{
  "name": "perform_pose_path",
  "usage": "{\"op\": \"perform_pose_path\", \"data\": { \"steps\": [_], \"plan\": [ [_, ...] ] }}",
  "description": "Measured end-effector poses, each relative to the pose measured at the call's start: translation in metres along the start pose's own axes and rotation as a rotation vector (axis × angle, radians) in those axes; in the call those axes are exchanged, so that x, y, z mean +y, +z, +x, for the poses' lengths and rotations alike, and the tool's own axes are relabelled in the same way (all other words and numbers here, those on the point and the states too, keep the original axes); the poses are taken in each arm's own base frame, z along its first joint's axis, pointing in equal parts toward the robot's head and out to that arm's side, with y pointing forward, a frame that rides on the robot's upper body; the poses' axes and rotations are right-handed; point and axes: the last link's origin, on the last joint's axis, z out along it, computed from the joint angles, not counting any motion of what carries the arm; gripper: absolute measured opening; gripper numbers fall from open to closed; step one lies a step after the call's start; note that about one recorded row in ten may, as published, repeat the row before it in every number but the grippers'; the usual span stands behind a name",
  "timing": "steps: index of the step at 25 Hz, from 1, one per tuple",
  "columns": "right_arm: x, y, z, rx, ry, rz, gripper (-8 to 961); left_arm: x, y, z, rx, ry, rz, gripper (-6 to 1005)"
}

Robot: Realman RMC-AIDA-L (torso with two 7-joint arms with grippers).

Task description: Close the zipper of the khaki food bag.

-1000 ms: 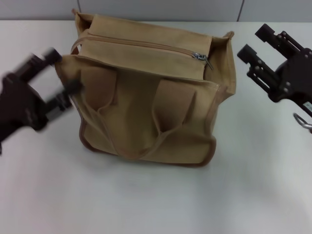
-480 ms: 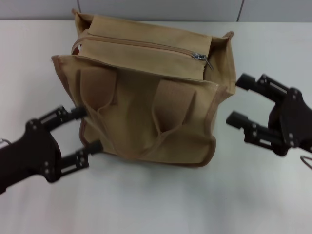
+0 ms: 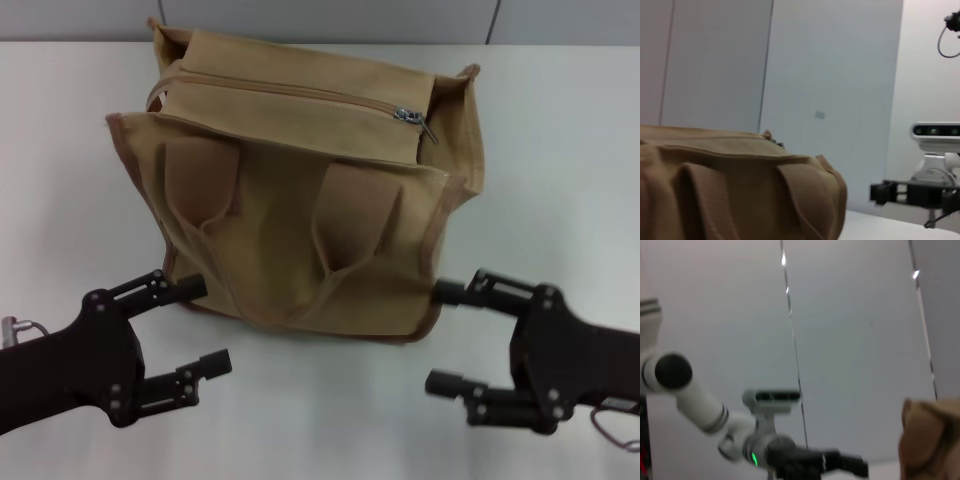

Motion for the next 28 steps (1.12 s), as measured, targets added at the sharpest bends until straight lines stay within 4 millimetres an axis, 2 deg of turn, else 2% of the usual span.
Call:
{"op": "perform_pose_path", "data": {
  "steps": [3,11,28],
  "plan": [
    [-0.003,0.002,0.011,0.062,0.0,0.034,773,0.004,0.003,-0.004,-0.018,0.041,-0.026,778],
    [-0.004,0.007,0.021,0.099,-0.008,0.055,773,0.007,0.004,-0.01,-0.068,0.043,-0.061,778],
    [-0.006,0.011,0.028,0.127,-0.01,0.076,773,0.01,0.005,-0.019,-0.116,0.027,-0.074,778]
  ]
}}
